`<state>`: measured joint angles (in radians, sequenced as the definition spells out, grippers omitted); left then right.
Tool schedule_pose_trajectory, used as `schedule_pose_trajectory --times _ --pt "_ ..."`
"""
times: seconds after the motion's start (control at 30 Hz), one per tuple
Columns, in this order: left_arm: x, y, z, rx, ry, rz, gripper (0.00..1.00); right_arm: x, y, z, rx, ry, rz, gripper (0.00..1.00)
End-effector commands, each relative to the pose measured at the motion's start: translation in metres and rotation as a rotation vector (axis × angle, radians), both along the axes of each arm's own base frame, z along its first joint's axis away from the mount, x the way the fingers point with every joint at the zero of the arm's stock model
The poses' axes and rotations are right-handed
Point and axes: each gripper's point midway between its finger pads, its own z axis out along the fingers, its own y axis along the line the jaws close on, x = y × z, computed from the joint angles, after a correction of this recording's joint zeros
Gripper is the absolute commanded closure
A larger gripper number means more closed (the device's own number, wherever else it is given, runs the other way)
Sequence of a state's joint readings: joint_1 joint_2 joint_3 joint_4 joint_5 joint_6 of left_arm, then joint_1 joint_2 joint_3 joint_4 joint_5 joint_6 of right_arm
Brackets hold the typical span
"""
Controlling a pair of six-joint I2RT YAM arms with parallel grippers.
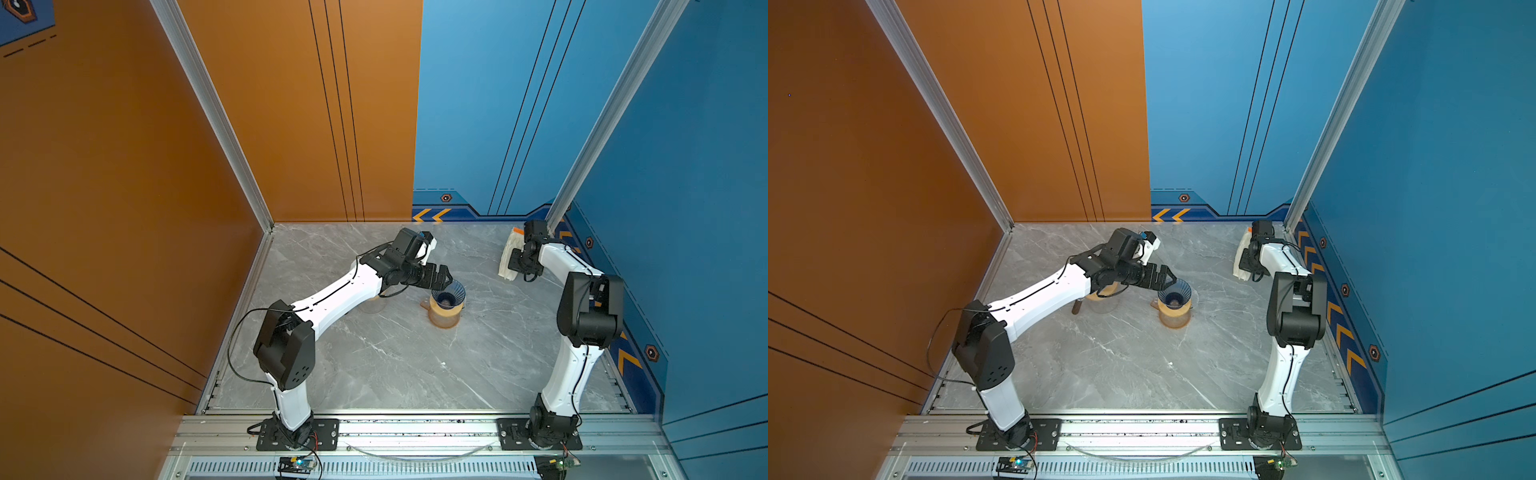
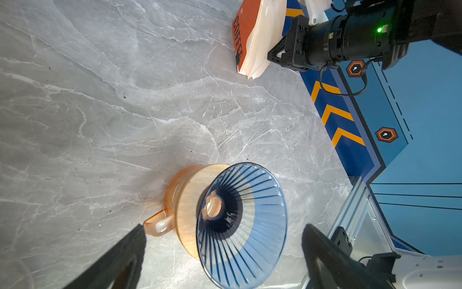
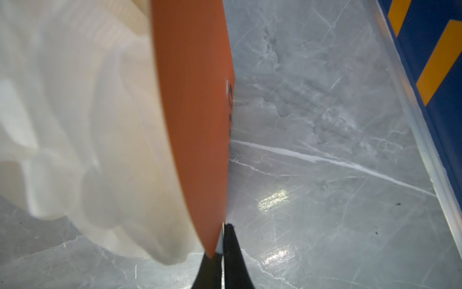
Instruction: Place the coffee filter in the dripper
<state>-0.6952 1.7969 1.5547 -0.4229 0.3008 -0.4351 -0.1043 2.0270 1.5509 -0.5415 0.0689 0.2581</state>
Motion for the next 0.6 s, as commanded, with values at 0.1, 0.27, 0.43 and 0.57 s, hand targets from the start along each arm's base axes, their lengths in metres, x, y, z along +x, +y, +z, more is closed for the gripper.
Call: schedule_pose_trajectory --times 0.1,0.27,0.43,0.57 --pt "-0.007 -0.007 -0.001 -0.003 0.025 -0.026 0.02 -0.006 -0.001 0.009 -0.022 0.011 -0.001 1.0" --pt "-0.006 -0.008 -0.001 -0.005 0.027 -0.027 0.02 -0.007 0.002 0.016 -0.018 0.005 0.007 1.0" --pt "-0.007 -0.009 0.0 -0.007 0.026 -0.031 0.02 -0.011 0.002 0.025 -0.015 0.008 0.005 1.0" --pt "-0.008 -0.008 0.0 -0.005 0.025 -0.03 0.02 -0.015 0.004 0.027 -0.012 0.015 0.008 1.0"
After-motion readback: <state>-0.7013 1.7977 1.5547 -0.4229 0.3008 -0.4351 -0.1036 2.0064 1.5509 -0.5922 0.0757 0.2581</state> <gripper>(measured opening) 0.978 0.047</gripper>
